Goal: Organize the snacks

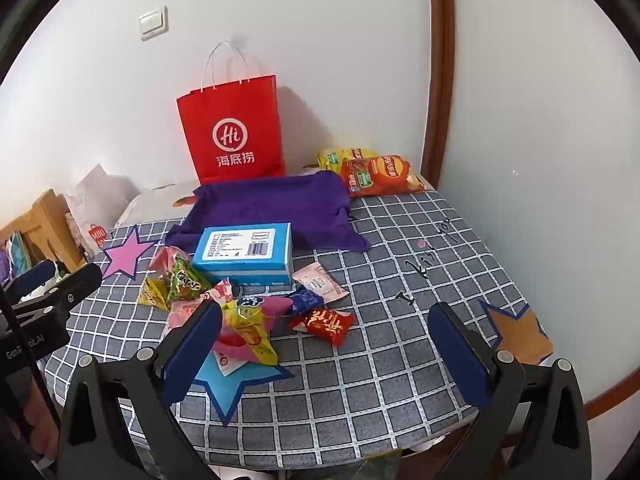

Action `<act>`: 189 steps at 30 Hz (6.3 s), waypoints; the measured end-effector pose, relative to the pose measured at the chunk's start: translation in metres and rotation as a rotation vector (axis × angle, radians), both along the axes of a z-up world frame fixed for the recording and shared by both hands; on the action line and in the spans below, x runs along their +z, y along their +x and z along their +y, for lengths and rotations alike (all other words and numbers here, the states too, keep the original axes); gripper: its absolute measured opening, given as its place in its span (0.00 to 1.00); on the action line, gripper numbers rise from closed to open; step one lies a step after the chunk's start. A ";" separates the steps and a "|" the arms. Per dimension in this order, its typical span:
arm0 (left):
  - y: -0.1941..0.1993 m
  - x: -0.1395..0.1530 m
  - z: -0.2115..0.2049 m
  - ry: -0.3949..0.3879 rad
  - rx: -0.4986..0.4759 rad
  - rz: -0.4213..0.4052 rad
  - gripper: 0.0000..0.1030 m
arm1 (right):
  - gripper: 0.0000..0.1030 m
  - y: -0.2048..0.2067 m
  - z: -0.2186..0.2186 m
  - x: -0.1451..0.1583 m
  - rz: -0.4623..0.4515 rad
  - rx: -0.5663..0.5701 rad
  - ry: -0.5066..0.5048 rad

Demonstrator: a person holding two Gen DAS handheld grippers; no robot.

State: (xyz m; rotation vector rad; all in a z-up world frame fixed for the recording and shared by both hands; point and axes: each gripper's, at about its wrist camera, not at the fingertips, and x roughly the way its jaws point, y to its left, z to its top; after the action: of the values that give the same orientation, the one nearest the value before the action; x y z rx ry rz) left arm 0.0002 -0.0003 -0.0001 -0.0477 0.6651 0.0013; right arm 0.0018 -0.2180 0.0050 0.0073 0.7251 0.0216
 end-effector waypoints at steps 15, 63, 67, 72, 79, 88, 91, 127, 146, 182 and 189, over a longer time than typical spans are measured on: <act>-0.003 0.006 0.006 -0.004 0.013 -0.030 1.00 | 0.99 -0.001 0.005 -0.002 0.002 0.002 0.009; -0.008 0.010 -0.002 0.014 -0.002 -0.045 1.00 | 0.99 -0.004 0.003 0.007 -0.018 0.013 0.032; -0.008 0.011 -0.003 0.014 0.000 -0.045 1.00 | 0.99 -0.005 0.003 0.007 -0.018 0.014 0.032; -0.008 0.011 -0.003 0.013 -0.003 -0.045 1.00 | 0.99 -0.005 0.004 0.007 -0.018 0.014 0.034; -0.008 0.010 -0.002 0.013 -0.002 -0.045 1.00 | 0.99 -0.005 0.003 0.007 -0.018 0.017 0.035; -0.008 0.011 -0.002 0.012 -0.002 -0.046 1.00 | 0.99 -0.007 0.005 0.006 -0.021 0.022 0.032; -0.008 0.011 -0.003 0.012 -0.002 -0.046 1.00 | 0.99 -0.008 0.007 0.006 -0.022 0.023 0.029; 0.070 -0.066 0.046 -0.055 0.022 0.098 0.93 | 0.99 0.060 -0.023 -0.092 0.085 0.035 0.066; 0.120 -0.117 0.070 -0.070 0.064 0.183 0.93 | 0.77 0.125 -0.011 -0.173 0.158 0.242 -0.072; 0.129 -0.132 0.095 -0.078 0.091 0.224 0.94 | 0.80 0.103 0.019 -0.193 0.142 0.484 -0.220; 0.125 -0.127 0.099 -0.070 0.104 0.202 0.94 | 0.39 0.104 0.024 -0.192 0.139 0.529 -0.151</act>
State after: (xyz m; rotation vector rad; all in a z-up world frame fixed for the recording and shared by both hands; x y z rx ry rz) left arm 0.1254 0.0983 -0.1268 -0.1506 0.8642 0.0836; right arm 0.1057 -0.1944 -0.1867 -0.3300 0.8495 0.4753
